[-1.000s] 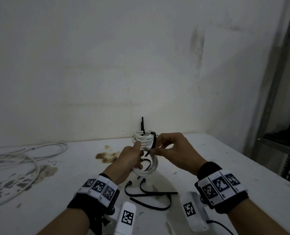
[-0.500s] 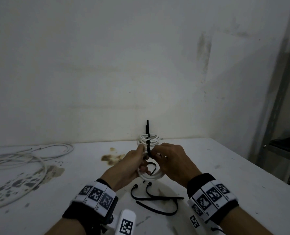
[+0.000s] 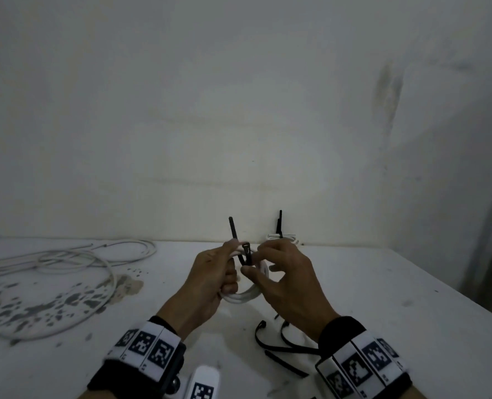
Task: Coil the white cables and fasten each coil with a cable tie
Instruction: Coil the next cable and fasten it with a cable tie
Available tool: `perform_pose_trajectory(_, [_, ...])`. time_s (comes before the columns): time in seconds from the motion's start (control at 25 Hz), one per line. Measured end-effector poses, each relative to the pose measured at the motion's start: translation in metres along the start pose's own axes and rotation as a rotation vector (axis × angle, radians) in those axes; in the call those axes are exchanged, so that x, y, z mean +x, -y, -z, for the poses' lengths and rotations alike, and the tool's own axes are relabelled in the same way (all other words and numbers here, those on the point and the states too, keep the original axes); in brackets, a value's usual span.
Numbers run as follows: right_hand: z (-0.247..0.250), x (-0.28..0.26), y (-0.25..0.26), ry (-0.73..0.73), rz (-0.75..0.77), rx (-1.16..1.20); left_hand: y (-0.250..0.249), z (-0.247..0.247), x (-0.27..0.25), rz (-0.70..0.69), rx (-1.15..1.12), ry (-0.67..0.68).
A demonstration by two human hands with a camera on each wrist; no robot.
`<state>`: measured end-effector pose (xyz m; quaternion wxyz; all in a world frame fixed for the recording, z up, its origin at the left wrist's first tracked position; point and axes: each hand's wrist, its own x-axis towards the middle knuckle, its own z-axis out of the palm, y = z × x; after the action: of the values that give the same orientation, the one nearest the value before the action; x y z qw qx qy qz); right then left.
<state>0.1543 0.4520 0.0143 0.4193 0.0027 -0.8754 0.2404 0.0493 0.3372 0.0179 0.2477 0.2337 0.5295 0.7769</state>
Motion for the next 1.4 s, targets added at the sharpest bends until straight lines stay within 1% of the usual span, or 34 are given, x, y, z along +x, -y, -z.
perform_pose_trajectory(0.12, [-0.024, 0.002, 0.022, -0.007, -0.03, 0.01, -0.009, 0.026, 0.001, -0.048, 0.073, -0.068])
perform_pose_trajectory(0.24, [-0.041, 0.008, 0.041, 0.061, 0.055, -0.053, -0.018, 0.043, -0.001, -0.051, 0.102, -0.13])
perform_pose_trajectory(0.32, [-0.046, 0.011, 0.051, 0.048, 0.096, -0.015, -0.024, 0.053, -0.001, -0.068, 0.076, -0.157])
perform_pose_trajectory(0.36, [-0.046, 0.013, 0.056, 0.024, 0.057, 0.049, -0.027, 0.057, -0.002, -0.089, 0.068, -0.153])
perform_pose_trajectory(0.44, [-0.044, 0.021, 0.064, -0.019, -0.131, 0.267, -0.031, 0.061, -0.003, -0.139, 0.102, -0.111])
perform_pose_trajectory(0.52, [-0.043, 0.032, 0.072, -0.072, -0.29, 0.455, -0.031, 0.062, -0.004, -0.185, 0.194, -0.069])
perform_pose_trajectory(0.64, [-0.045, 0.042, 0.078, -0.121, -0.383, 0.526, -0.034, 0.061, -0.004, -0.219, 0.303, -0.062])
perform_pose_trajectory(0.72, [-0.05, 0.045, 0.079, -0.103, -0.384, 0.523, -0.037, 0.066, -0.004, -0.231, 0.372, -0.071])
perform_pose_trajectory(0.84, [-0.058, 0.043, 0.079, -0.091, -0.35, 0.427, -0.041, 0.07, -0.007, -0.252, 0.47, -0.069])
perform_pose_trajectory(0.96, [-0.062, 0.042, 0.08, -0.056, -0.337, 0.326, -0.043, 0.073, -0.007, -0.267, 0.511, -0.089])
perform_pose_trajectory(1.08, [-0.064, 0.042, 0.082, -0.012, -0.333, 0.298, -0.044, 0.078, -0.005, -0.278, 0.543, -0.112])
perform_pose_trajectory(1.2, [-0.064, 0.044, 0.083, -0.032, -0.334, 0.304, -0.045, 0.078, -0.004, -0.286, 0.558, -0.105])
perform_pose_trajectory(1.32, [-0.068, 0.042, 0.082, -0.091, -0.329, 0.276, -0.045, 0.078, -0.003, -0.293, 0.569, -0.101])
perform_pose_trajectory(1.4, [-0.071, 0.04, 0.081, -0.094, -0.341, 0.265, -0.045, 0.08, -0.001, -0.297, 0.585, -0.101])
